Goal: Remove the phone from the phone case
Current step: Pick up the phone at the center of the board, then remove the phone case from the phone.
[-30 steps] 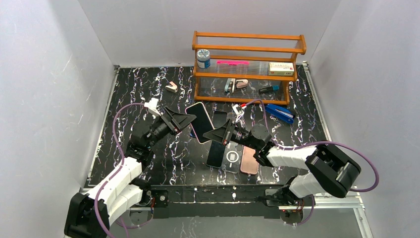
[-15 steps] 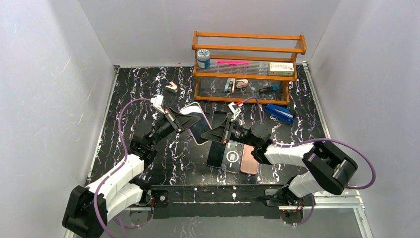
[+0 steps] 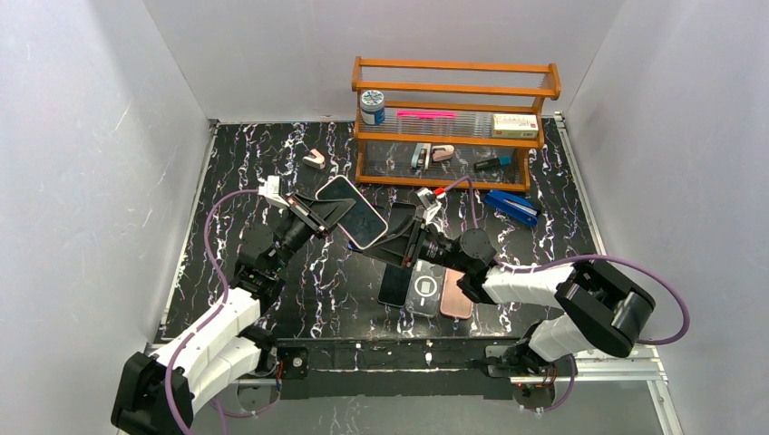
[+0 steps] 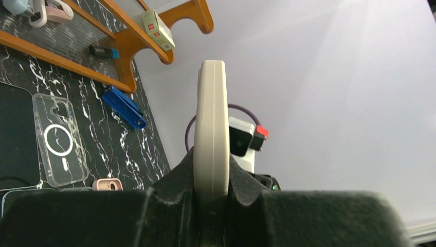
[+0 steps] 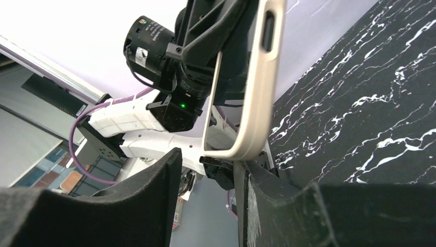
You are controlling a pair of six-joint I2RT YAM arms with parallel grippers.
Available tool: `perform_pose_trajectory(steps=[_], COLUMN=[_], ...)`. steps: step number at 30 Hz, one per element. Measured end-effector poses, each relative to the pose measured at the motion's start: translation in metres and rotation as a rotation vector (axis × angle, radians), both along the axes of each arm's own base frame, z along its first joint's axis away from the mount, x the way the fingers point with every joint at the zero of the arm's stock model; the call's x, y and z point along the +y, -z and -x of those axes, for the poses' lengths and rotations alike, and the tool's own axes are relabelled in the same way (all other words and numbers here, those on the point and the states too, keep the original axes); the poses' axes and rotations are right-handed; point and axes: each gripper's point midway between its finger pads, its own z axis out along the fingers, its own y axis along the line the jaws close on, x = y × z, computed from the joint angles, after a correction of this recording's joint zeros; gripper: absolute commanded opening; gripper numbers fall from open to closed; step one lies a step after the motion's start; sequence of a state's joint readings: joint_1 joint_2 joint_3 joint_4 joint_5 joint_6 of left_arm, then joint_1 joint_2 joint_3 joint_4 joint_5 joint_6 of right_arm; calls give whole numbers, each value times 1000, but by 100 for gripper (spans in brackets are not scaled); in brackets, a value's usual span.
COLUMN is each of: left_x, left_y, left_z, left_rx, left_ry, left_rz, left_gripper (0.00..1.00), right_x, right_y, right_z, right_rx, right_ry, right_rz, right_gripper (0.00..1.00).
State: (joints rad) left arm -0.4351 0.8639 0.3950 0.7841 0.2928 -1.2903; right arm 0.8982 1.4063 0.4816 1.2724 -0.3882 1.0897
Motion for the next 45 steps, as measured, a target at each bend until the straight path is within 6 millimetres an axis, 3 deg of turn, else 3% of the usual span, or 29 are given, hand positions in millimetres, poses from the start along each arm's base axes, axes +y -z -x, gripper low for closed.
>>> perform_pose_trajectory(steps=[12, 20, 25, 37, 42, 45], left_x=[-1, -7, -8, -14, -14, -16], left_y=[3, 0, -3, 8, 12, 16], left_z=[-8, -6, -6, -7, -8, -8], left_rx=[52, 50, 42, 100, 99, 94], left_ry=[-49, -48, -56, -28, -30, -23], left_rz=[40, 58, 73, 83, 62, 10], left_gripper=[0, 0, 0, 0, 0, 0], right_x=[1, 3, 2, -2, -2, -5], right_y=[-4, -1, -3, 16, 24, 34], right_z=[1, -3, -3, -11, -15, -15], right_rx=[-61, -80, -106, -496, -579, -586], right_ry=[19, 39, 44, 128, 131, 117], right_rz=[-20, -11, -16, 152, 223, 268], right_gripper=[43, 26, 1, 1, 1, 24])
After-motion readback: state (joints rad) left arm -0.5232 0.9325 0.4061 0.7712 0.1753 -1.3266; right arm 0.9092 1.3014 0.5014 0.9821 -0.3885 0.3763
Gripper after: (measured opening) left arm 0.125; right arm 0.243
